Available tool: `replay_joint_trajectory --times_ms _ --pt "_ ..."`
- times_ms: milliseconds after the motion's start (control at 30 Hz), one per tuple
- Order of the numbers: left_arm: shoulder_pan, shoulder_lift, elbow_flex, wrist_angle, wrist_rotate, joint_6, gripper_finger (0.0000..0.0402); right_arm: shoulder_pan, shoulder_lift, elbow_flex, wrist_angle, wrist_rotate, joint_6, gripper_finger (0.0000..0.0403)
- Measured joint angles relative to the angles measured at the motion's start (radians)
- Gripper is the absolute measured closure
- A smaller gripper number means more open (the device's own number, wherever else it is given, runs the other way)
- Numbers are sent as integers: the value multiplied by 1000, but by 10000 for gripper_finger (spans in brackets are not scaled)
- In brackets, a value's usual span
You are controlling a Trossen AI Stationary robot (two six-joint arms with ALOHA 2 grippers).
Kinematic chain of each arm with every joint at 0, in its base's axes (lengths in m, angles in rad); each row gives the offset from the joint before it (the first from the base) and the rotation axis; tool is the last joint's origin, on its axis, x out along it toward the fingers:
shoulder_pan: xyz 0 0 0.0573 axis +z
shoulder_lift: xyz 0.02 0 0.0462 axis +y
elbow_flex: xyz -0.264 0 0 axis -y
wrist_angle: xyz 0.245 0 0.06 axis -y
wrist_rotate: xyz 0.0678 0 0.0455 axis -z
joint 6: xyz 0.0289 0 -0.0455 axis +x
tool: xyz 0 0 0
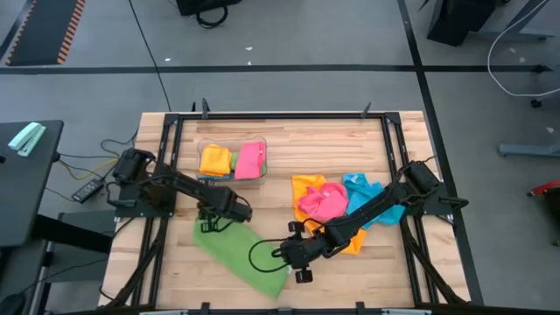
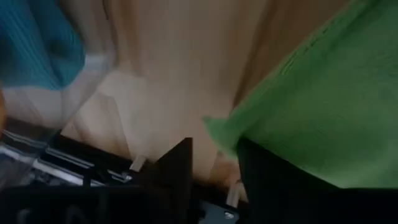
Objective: Fold microfiber towels
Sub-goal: Fold the green microfiber towel
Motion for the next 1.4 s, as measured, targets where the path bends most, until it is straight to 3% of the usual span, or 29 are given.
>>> replay_joint_trajectory --times_ms 233,467,600,933,1133,1400 --pt "34 -11 39 -50 -1 106 204 0 0 0 0 0 21 260" --pt "28 -30 120 -93 61 106 174 7 0 0 -4 -22 -12 260" --pt "-27 -30 140 68 119 98 177 27 0 0 4 -12 -43 260" --pt "-160 -28 140 445 123 59 206 92 1 0 68 138 -204 260" --pt "-206 -28 140 488 123 22 214 125 83 1 91 243 -295 250" --pt "-229 -28 140 487 120 18 214 124 93 14 39 264 -317 210"
